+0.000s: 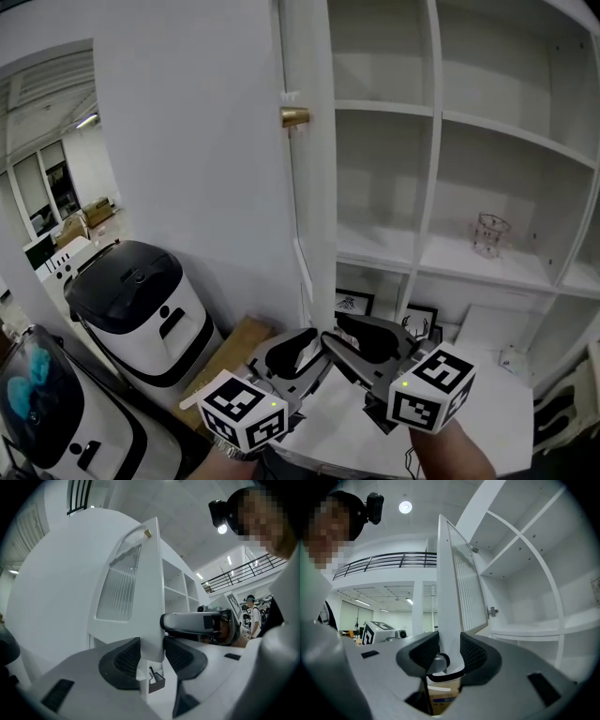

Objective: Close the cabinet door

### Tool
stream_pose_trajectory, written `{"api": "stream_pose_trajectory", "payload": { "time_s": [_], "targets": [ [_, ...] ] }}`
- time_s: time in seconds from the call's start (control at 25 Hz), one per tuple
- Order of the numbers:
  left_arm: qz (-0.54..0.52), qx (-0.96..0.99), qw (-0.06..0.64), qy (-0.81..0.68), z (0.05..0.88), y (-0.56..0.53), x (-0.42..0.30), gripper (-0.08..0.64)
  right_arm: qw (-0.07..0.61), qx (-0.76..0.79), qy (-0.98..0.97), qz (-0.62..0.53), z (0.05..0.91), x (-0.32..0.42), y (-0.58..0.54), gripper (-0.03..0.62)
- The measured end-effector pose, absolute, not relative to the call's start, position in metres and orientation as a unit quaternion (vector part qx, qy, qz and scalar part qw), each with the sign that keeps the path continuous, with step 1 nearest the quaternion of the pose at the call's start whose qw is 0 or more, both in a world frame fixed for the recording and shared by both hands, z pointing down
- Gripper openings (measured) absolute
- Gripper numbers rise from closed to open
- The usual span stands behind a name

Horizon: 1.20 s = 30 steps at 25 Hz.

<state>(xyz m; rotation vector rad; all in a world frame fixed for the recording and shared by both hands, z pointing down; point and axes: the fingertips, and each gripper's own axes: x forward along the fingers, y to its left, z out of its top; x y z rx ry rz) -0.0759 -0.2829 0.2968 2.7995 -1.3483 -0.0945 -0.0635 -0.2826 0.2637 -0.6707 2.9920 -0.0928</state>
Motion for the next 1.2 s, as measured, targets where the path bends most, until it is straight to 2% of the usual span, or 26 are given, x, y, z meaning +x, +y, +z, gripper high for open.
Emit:
{"api": "stream_pose_trajectory", "payload": {
  "time_s": [0.12, 0.2, 0.76, 1.2],
  "targets": [
    [-0.042, 0.91, 0.031, -0.411, 0.297, -0.284, -0.071, 0.16, 0.026, -0.232, 0.972, -0.014, 0.266, -0.066, -0.284, 0.132],
    [-0.043, 0.915, 0.039, -0.399, 0.299, -0.284, -0.067, 0.147, 0.022, -0.25, 0.968, -0.005, 0.267, -0.062, -0.287, 0.094],
    [-0.046, 0.926, 0.048, -0.371, 0.303, -0.289, -0.056, 0.06, 0.037, -0.344, 0.938, -0.014, 0.269, -0.006, -0.328, 0.062],
    [-0.045, 0.933, 0.056, -0.351, 0.309, -0.299, -0.046, 0.014, 0.046, -0.388, 0.92, -0.02, 0.271, 0.028, -0.362, 0.069]
  ]
}}
